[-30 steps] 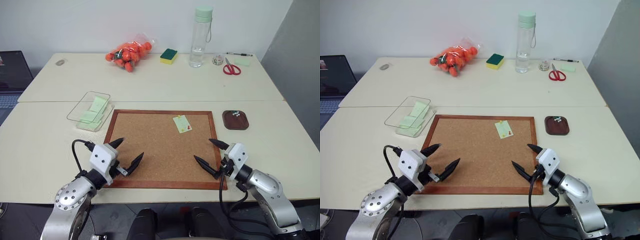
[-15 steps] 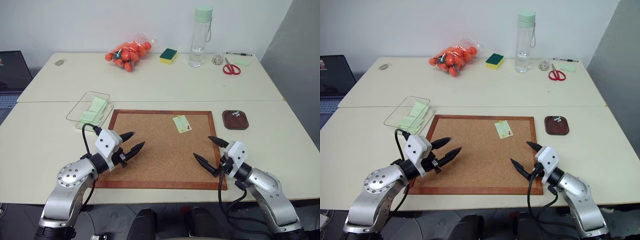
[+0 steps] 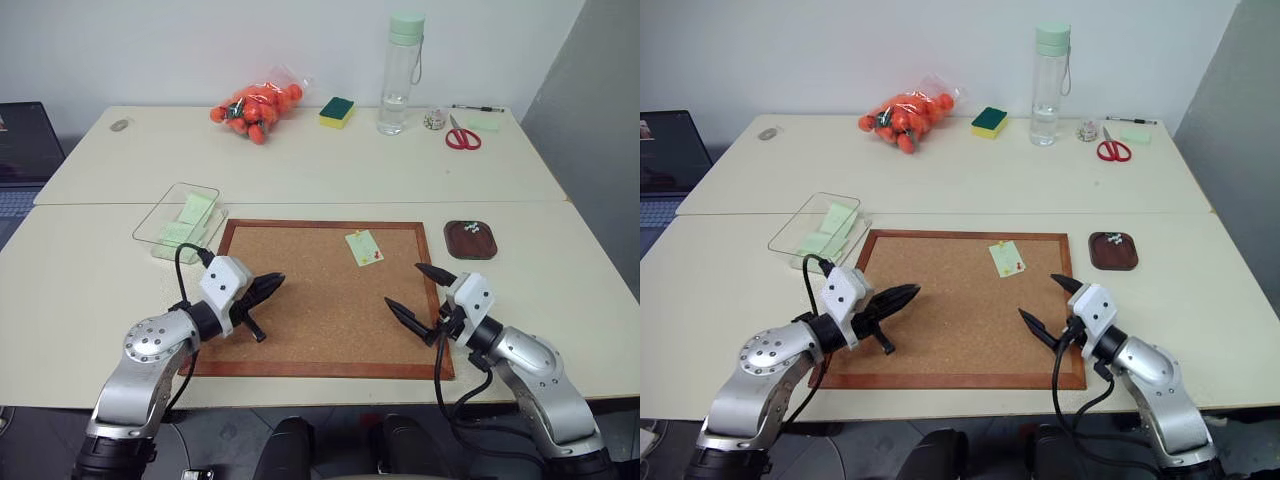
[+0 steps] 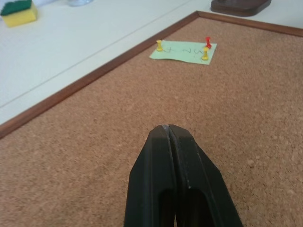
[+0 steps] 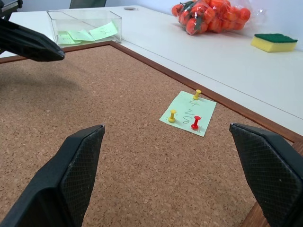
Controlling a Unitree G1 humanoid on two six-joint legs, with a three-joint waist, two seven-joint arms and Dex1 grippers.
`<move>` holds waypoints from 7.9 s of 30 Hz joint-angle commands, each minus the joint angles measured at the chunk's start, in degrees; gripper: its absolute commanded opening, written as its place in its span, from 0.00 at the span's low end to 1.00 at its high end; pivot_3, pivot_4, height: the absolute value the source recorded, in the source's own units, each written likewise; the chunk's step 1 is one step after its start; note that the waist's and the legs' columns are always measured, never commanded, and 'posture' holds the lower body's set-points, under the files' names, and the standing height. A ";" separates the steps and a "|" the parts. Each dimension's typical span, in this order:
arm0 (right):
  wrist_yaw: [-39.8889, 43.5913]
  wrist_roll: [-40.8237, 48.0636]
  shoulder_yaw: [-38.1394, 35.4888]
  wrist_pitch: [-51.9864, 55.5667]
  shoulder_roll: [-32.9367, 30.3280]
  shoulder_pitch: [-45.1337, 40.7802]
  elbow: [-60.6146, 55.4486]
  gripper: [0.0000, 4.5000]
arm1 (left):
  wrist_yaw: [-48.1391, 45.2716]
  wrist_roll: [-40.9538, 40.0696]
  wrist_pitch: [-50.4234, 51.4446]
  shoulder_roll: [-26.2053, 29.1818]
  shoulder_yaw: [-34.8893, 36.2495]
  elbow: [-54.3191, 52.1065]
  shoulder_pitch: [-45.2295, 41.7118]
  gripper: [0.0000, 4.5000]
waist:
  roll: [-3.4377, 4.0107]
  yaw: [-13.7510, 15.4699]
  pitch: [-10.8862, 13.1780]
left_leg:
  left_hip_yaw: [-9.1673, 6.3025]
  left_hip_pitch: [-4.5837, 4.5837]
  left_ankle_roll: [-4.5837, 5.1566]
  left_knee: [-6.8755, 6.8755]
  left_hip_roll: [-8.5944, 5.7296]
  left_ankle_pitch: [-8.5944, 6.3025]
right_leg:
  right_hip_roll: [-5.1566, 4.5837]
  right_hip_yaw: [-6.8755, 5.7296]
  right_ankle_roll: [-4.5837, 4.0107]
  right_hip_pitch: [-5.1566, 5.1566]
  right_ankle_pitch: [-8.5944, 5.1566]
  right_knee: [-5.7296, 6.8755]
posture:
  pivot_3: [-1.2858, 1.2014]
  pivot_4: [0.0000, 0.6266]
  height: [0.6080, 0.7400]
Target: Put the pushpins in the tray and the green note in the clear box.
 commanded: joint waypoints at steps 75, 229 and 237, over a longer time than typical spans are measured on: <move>-13.35 -9.08 4.74 16.33 17.87 -41.77 40.24 0.00 | 0.84 4.56 -1.48 -1.20 -3.75 4.88 5.25 0.00 | 0.05 -1.28 -0.03 | 0.35 0.02 0.07 -0.04 0.00 -0.03 | -0.03 0.32 -0.33 -0.21 0.22 0.10 | 0.52 0.24 1.00; -8.19 -10.01 4.80 1.85 10.72 -24.89 29.82 0.01 | -0.16 4.28 -0.83 -0.02 -4.22 5.00 6.00 0.00 | 0.12 -1.50 -0.10 | 0.84 0.08 0.26 -0.07 -0.02 -0.15 | -0.06 0.79 -0.05 -0.28 0.34 -0.02 | 0.52 0.24 1.00; -8.25 -9.57 3.97 -0.61 10.46 -24.56 28.15 0.01 | -0.10 4.35 -0.76 -0.02 -4.29 5.12 5.83 0.00 | 0.12 -1.48 -0.10 | 0.84 0.08 0.26 -0.07 -0.02 -0.15 | -0.06 0.79 -0.04 -0.28 0.33 -0.03 | 0.52 0.24 1.00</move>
